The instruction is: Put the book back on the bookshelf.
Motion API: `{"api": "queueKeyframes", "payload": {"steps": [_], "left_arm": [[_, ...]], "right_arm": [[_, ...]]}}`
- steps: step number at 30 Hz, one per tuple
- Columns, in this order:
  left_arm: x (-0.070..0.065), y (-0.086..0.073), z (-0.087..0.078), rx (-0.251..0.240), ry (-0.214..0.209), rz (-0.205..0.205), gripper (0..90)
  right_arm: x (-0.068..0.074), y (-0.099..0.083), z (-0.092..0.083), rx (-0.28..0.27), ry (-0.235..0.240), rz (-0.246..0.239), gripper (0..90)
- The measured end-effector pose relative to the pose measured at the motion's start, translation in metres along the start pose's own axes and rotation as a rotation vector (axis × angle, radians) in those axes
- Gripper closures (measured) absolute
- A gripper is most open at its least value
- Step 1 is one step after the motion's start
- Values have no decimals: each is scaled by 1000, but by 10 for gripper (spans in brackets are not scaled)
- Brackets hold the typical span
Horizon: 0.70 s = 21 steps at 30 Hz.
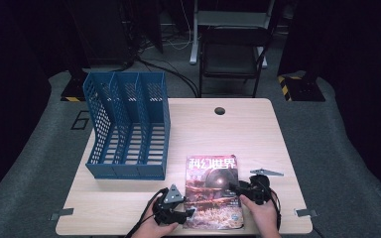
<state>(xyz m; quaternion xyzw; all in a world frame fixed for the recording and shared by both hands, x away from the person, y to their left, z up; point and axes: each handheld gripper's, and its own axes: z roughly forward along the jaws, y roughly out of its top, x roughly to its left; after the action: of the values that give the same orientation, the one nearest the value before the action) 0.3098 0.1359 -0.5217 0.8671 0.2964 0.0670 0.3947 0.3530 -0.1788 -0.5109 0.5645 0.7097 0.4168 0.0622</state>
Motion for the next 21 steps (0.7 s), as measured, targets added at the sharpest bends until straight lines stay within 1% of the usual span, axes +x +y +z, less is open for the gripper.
{"api": "queueKeyframes", "payload": {"steps": [2, 3, 4, 5, 6, 7, 8, 9, 11, 12, 14, 15, 17, 19, 20, 21], "left_arm": [[0, 0, 0, 0, -1, 1, 442], [0, 0, 0, 1, -1, 2, 442], [0, 0, 0, 0, -1, 3, 442], [0, 0, 0, 1, -2, 2, 442], [0, 0, 0, 1, -2, 2, 442], [0, 0, 0, 0, -2, 0, 442], [0, 0, 0, 0, -2, -1, 442], [0, 0, 0, -1, 3, 8, 442], [0, 0, 0, 1, 2, 7, 443], [0, 0, 0, 1, 2, 7, 442], [0, 0, 0, 0, 1, 6, 443], [0, 0, 0, 0, 1, 5, 442], [0, 0, 0, -2, 2, 7, 442], [0, 0, 0, -8, 2, 3, 443], [1, 0, -1, -1, -9, 4, 442], [0, -1, 0, -10, -2, 4, 443]], "right_arm": [[1, 1, -2, -8, 7, 5, 477], [3, 2, -8, -40, 36, 0, 487], [3, 3, -10, -59, 62, 4, 491], [4, 4, -12, -74, 84, 5, 492], [4, 4, -12, -74, 84, 5, 492], [6, 5, -14, -83, 103, 13, 493], [9, 6, -16, -102, 134, 5, 494], [11, 6, -16, -100, 148, 2, 495], [14, 6, -15, -89, 167, 0, 496], [16, 5, -14, -85, 169, -2, 496], [16, 5, -12, -78, 164, -4, 494], [15, 5, -7, -55, 164, 6, 492], [15, 5, -5, -45, 163, 11, 491], [12, 5, 1, -19, 155, 17, 488], [9, 5, 6, 5, 148, 25, 488], [8, 5, 9, 12, 146, 30, 488]]}}
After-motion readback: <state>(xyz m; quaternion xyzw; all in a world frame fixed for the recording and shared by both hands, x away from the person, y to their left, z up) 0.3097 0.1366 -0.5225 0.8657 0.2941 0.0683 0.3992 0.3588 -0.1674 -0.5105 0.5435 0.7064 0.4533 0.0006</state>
